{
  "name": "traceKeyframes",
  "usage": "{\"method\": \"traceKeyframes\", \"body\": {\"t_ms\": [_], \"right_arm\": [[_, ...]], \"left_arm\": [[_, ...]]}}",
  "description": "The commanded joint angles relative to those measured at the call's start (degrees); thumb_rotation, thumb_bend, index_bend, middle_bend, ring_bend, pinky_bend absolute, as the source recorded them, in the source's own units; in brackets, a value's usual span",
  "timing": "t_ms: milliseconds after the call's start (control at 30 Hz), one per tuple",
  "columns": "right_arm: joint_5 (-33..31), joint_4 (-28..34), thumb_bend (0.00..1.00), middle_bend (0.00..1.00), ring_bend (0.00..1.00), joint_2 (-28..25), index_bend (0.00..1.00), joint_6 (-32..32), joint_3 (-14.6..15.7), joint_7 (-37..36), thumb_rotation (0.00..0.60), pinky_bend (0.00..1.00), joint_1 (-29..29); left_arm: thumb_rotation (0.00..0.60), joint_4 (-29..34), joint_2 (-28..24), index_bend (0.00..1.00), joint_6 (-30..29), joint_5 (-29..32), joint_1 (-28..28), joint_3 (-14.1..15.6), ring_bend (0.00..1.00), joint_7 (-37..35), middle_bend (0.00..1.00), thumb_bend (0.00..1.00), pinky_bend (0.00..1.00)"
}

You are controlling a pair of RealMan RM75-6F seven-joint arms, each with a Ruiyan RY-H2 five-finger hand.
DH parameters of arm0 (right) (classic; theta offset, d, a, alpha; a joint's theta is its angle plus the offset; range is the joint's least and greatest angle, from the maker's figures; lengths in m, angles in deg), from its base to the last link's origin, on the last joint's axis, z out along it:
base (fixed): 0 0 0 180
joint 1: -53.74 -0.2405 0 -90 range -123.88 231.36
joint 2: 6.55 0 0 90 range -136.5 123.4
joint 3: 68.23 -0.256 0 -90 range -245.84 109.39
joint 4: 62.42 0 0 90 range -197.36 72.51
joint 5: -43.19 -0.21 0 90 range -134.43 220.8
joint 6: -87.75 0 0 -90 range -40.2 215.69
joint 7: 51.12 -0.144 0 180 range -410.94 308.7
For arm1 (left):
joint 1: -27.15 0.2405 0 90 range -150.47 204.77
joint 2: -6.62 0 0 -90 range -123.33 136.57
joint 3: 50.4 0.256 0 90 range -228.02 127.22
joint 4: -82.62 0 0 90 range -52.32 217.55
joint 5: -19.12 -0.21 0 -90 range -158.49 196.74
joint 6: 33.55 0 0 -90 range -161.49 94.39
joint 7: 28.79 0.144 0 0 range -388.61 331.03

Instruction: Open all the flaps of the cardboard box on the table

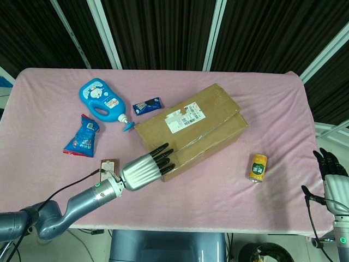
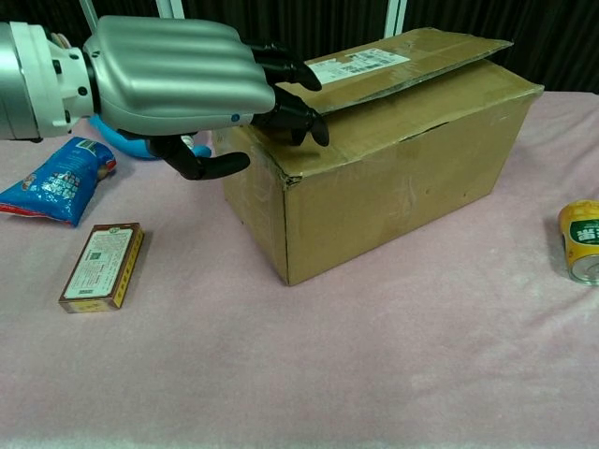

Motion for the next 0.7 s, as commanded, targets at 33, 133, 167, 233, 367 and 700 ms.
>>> {"method": "traceKeyframes", "body": {"t_ms": [33, 133, 167, 233, 367, 700], "right_arm": [[-0.2, 0.1, 0.30, 0.00, 0.00, 0.1, 0.00, -0.3, 0.0, 0.0, 0.600, 0.21, -0.1], [-0.3, 0.1, 0.30, 0.00, 0.00, 0.1, 0.00, -0.4, 0.0, 0.2, 0.600, 0.21, -0.1], [-0.3, 0.1, 0.30, 0.00, 0.00, 0.1, 0.00, -0.4, 0.0, 0.2, 0.600, 0.21, -0.1], [-0.4, 0.2, 0.30, 0.00, 0.00, 0.1, 0.00, -0.4, 0.0, 0.2, 0.600, 0.21, -0.1], [-0.7, 0.3, 0.30, 0.00, 0.00, 0.1, 0.00, -0.6, -0.1, 0.1, 0.600, 0.21, -0.1], [-0.9, 0.5, 0.30, 0.00, 0.00, 0.0, 0.00, -0.7, -0.1, 0.0, 0.600, 0.21, -0.1]], "left_arm": [[0.600, -1.9, -0.6, 0.16, -3.0, -5.3, -1.0, -0.4, 0.00, 2.4, 0.24, 0.53, 0.00], [0.600, -3.4, -0.9, 0.16, -5.0, -7.7, -1.4, -0.8, 0.00, 2.1, 0.24, 0.53, 0.00], [0.600, -3.7, -0.9, 0.16, -5.3, -7.9, -1.4, -0.8, 0.00, 1.9, 0.24, 0.53, 0.00], [0.600, -4.3, -1.1, 0.16, -5.8, -8.0, -1.4, -1.0, 0.00, 1.9, 0.24, 0.53, 0.00], [0.600, -5.3, -1.9, 0.16, -7.0, -7.8, -1.3, -1.5, 0.00, 2.9, 0.24, 0.53, 0.00], [0.600, -5.8, -4.7, 0.15, -9.1, -5.7, -0.5, -3.1, 0.00, 5.5, 0.25, 0.53, 0.00]]}}
